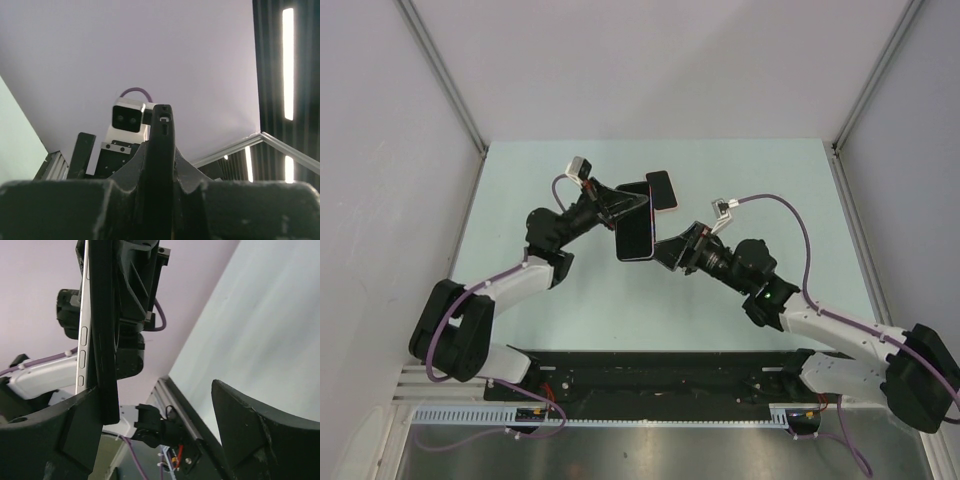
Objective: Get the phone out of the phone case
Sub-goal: Remove the phone case from the phone.
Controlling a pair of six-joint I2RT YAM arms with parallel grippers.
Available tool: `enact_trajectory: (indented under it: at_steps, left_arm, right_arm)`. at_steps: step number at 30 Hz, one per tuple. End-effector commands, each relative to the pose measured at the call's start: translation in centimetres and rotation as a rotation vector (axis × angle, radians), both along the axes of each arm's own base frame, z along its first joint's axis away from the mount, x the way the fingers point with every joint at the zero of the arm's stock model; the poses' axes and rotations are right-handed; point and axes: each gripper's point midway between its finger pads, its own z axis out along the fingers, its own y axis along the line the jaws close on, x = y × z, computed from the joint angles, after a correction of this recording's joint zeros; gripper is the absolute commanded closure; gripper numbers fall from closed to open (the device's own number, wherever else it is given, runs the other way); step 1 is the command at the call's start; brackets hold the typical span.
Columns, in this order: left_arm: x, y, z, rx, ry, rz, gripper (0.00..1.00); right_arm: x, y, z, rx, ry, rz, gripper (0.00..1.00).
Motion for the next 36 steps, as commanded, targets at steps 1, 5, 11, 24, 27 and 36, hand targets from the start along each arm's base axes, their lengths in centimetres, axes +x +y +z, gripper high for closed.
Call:
enact_trajectory:
  at_steps: [1, 5, 11, 24, 27, 36]
  left_arm:
    - [-6.7, 1.8, 10.2, -0.266, -0.244, -0.1, 1.0]
    - [-6.9, 1.7, 9.6, -0.261, -0.239, -0.096, 1.0]
    - [-7.2, 1.4, 8.9, -0.255, -0.226, -0.101, 1.0]
    - [-7.1, 0.6, 7.4, -0.228, -0.198, -0.101, 1.0]
    - [-6.9, 0.5, 7.1, -0.216, -0.197, -0.089, 1.0]
    - [-6.2, 0.0, 5.8, -0.191, -0.175, -0.086, 0.97]
  right_arm:
    - [-0.3, 1.1, -4.4, -0.042, 0.111, 0.068, 0.15]
    - [1.2, 1.4, -3.3, 0.006, 0.12, 0.032, 0.16]
    - [2.6, 2.9, -1.8, 0.003, 0.09, 0.035, 0.17]
    - [2.2, 5.1, 1.0, 0.047, 0.064, 0.116, 0.45]
    - [2.0, 4.3, 2.0, 0.049, 0.052, 0.103, 0.64]
    - [1.7, 2.8, 2.3, -0.003, 0.034, 0.06, 1.0]
